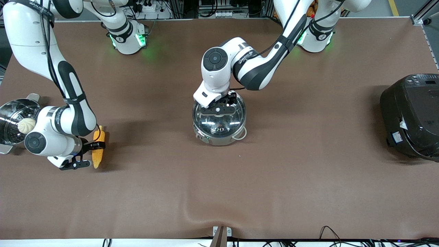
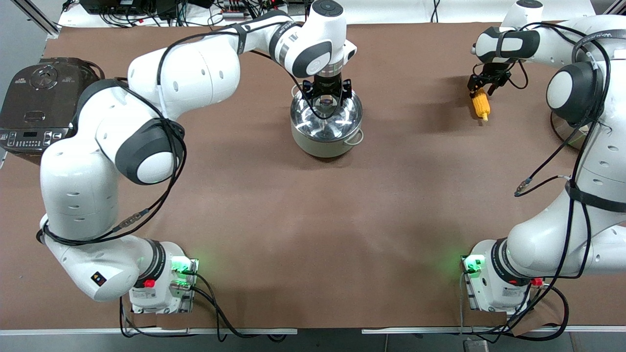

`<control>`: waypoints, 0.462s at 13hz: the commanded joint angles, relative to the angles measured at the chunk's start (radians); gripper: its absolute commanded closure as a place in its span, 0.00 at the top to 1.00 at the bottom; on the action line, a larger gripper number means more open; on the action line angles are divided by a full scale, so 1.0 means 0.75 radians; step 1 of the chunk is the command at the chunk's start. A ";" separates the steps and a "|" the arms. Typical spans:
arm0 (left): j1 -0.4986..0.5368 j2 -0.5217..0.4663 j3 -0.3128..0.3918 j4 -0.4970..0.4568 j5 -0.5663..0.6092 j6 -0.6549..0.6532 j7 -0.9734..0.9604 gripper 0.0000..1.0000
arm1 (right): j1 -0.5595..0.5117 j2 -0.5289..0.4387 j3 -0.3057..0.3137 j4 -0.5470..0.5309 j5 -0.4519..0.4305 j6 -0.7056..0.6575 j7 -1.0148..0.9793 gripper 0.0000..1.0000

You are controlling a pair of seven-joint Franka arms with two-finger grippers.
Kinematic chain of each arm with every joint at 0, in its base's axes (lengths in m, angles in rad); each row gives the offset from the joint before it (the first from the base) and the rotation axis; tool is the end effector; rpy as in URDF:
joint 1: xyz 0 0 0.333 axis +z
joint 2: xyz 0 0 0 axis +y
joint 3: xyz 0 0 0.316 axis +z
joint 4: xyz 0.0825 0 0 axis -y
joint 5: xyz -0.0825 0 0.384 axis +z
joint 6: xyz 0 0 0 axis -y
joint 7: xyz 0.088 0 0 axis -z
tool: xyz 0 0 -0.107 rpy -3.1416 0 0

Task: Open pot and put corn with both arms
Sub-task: 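Close the right gripper on the yellow corn cob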

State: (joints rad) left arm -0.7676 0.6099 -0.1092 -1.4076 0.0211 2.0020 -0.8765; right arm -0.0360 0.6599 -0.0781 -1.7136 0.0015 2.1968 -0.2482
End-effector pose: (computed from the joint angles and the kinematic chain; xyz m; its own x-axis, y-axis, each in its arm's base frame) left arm 0.4708 -0.5406 0.3469 0.9991 0.0095 -0.0412 0.0103 -0.9998 0.0184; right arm 0.6493 -0.0703 0.1935 0.9733 0.1421 -0.1802 0.1450 -0.9894 0.0026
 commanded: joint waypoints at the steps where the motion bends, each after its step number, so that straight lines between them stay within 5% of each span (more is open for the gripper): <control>1: -0.011 0.019 0.011 0.034 0.025 0.016 -0.091 0.08 | -0.013 0.004 0.016 0.008 -0.012 -0.004 -0.009 0.39; 3: -0.011 0.025 0.013 0.036 0.027 0.024 -0.102 0.00 | -0.011 0.002 0.016 0.008 -0.010 -0.021 0.004 0.20; 6: -0.011 0.021 0.013 0.034 0.029 0.026 -0.102 0.00 | -0.005 -0.019 0.018 0.057 0.010 -0.088 0.089 0.08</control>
State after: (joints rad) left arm -0.7677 0.6136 -0.1044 -1.4071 0.0218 2.0146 -0.9263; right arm -0.0359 0.6596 -0.0766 -1.6999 0.0031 2.1760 -0.2335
